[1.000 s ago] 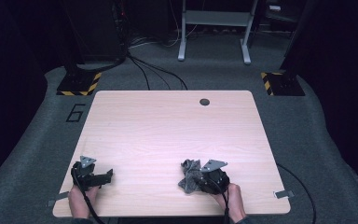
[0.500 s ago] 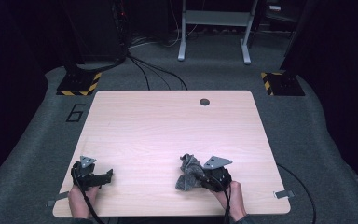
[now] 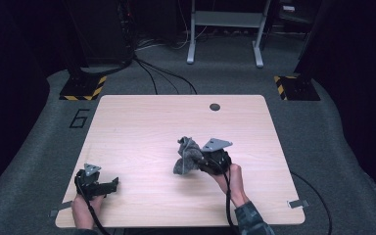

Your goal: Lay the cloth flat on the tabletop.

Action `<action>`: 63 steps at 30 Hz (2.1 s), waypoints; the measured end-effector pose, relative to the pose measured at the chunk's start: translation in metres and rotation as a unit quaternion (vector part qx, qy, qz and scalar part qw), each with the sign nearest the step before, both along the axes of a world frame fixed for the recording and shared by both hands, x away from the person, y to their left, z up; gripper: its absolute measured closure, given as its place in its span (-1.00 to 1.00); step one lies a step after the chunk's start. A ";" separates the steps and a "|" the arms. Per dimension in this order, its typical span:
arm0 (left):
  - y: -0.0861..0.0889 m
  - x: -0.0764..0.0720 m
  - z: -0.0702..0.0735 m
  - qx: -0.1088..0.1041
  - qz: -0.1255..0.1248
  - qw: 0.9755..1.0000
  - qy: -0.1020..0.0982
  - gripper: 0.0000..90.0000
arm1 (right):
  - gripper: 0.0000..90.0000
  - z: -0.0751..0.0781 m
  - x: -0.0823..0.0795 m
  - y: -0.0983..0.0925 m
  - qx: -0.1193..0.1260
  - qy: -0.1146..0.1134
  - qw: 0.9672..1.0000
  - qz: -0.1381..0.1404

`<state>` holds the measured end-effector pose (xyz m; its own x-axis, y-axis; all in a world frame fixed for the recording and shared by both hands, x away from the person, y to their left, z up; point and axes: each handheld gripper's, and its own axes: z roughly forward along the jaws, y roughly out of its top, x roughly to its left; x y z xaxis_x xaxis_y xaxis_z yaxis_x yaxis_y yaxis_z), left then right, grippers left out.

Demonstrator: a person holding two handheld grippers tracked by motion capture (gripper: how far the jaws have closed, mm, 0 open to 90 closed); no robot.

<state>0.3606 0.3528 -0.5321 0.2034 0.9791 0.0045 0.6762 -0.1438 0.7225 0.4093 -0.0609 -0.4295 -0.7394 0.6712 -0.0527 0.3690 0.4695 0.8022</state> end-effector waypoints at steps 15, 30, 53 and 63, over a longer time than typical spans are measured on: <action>-0.004 0.012 0.005 0.008 0.008 1.000 0.024 -0.99 | -0.58 -0.017 0.026 -0.020 0.014 0.061 0.998 -0.030; -0.084 0.069 0.053 -0.061 -0.167 0.984 0.005 -0.85 | -0.24 -0.007 0.049 -0.002 -0.003 0.056 0.998 -0.035; -0.176 0.132 0.039 -0.100 -0.299 0.947 0.059 -0.08 | 0.66 -0.026 0.079 0.033 -0.050 0.085 0.995 -0.025; -0.183 0.131 0.035 -0.118 -0.302 0.945 0.045 0.81 | 0.97 -0.032 0.080 0.035 -0.062 0.084 0.994 -0.028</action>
<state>0.4912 0.1694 -0.4974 0.7143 0.6562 -0.2435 0.5829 -0.3651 0.7259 0.4894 -0.0259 -0.4616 -0.7066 0.7074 -0.0173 0.5211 0.5366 0.6637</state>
